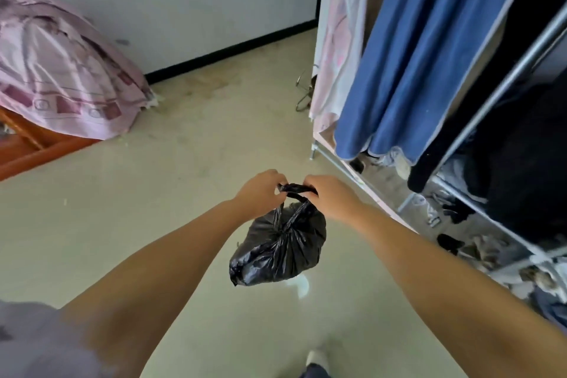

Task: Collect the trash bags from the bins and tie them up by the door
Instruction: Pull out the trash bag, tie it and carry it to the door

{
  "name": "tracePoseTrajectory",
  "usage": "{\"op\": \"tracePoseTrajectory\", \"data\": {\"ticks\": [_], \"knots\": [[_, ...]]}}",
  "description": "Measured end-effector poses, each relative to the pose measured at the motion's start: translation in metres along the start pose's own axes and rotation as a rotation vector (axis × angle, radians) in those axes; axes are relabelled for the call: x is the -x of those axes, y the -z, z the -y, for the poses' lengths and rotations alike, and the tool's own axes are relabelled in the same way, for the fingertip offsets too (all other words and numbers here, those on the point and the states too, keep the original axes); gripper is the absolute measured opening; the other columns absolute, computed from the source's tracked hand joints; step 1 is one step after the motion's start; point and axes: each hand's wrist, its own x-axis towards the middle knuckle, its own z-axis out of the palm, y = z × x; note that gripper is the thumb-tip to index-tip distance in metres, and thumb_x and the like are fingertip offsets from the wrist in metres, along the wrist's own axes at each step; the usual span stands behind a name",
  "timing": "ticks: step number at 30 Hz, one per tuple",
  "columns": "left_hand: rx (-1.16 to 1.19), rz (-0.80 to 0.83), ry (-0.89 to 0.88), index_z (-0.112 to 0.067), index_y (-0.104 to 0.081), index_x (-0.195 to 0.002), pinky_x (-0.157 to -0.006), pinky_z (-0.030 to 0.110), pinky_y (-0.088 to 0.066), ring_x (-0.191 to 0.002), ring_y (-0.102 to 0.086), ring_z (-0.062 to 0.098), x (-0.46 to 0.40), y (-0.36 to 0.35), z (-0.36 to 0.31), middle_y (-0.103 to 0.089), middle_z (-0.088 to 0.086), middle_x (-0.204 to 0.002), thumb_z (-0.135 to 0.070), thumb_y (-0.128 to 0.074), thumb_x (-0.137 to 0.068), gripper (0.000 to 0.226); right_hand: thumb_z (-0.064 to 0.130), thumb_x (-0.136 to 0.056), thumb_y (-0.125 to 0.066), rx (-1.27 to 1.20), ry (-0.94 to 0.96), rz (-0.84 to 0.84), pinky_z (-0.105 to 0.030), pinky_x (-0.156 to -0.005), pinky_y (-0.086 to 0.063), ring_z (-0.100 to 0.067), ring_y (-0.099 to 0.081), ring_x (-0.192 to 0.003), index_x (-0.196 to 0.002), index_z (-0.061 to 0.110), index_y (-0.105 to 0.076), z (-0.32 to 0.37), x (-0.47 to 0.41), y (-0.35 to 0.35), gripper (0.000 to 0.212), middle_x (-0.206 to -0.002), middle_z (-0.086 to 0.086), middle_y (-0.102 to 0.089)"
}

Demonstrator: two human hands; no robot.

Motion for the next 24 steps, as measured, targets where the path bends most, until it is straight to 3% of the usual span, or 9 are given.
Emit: {"op": "tracePoseTrajectory", "data": {"ticks": [6, 10, 17, 21, 24], "knots": [[-0.016, -0.03, 0.092, -0.009, -0.063, -0.105, -0.086, 0.033, -0.044, -0.097, -0.056, 0.025, -0.063, 0.046, 0.096, -0.059, 0.008, -0.107, -0.019, -0.049, -0.093, 0.021, 0.026, -0.096, -0.045, 0.028, 0.101, 0.08, -0.039, -0.069, -0.05, -0.024, -0.06, -0.078, -0.098, 0.015, -0.058, 0.031, -0.135, -0.003, 0.017, -0.082, 0.0, -0.058], [-0.051, -0.031, 0.116, -0.01, -0.062, -0.105, -0.085, 0.034, -0.046, -0.098, -0.056, 0.025, -0.13, 0.082, 0.148, -0.059, 0.007, -0.107, -0.022, -0.05, -0.093, 0.021, 0.024, -0.096, -0.043, 0.026, 0.151, 0.104, -0.041, -0.072, -0.051, -0.025, -0.061, -0.079, -0.098, 0.014, -0.058, 0.032, -0.233, 0.009, 0.018, -0.087, -0.005, -0.062], [-0.114, -0.025, 0.172, -0.011, -0.058, -0.104, -0.086, 0.035, -0.046, -0.097, -0.054, 0.024, -0.261, 0.15, 0.221, -0.058, 0.005, -0.108, -0.027, -0.049, -0.095, 0.021, 0.027, -0.098, -0.042, 0.072, 0.237, 0.127, -0.035, -0.066, -0.044, -0.022, -0.054, -0.076, -0.098, 0.016, -0.057, 0.026, -0.409, 0.045, 0.018, -0.083, 0.002, -0.055], [-0.098, -0.063, 0.192, -0.012, -0.058, -0.104, -0.082, 0.035, -0.045, -0.096, -0.055, 0.024, -0.35, 0.187, 0.267, -0.059, 0.004, -0.108, -0.027, -0.048, -0.096, 0.02, 0.027, -0.098, -0.041, 0.077, 0.241, 0.119, -0.035, -0.068, -0.044, -0.022, -0.055, -0.08, -0.101, 0.015, -0.057, 0.018, -0.514, 0.069, 0.02, -0.087, -0.001, -0.057], [-0.085, -0.09, 0.191, -0.014, -0.058, -0.105, -0.072, 0.033, -0.043, -0.085, -0.053, 0.022, -0.425, 0.213, 0.306, -0.062, 0.005, -0.104, -0.027, -0.047, -0.097, 0.019, 0.029, -0.098, -0.042, 0.086, 0.224, 0.096, -0.034, -0.066, -0.042, -0.021, -0.053, -0.078, -0.098, 0.017, -0.056, 0.007, -0.603, 0.082, 0.019, -0.084, 0.001, -0.056]]}}
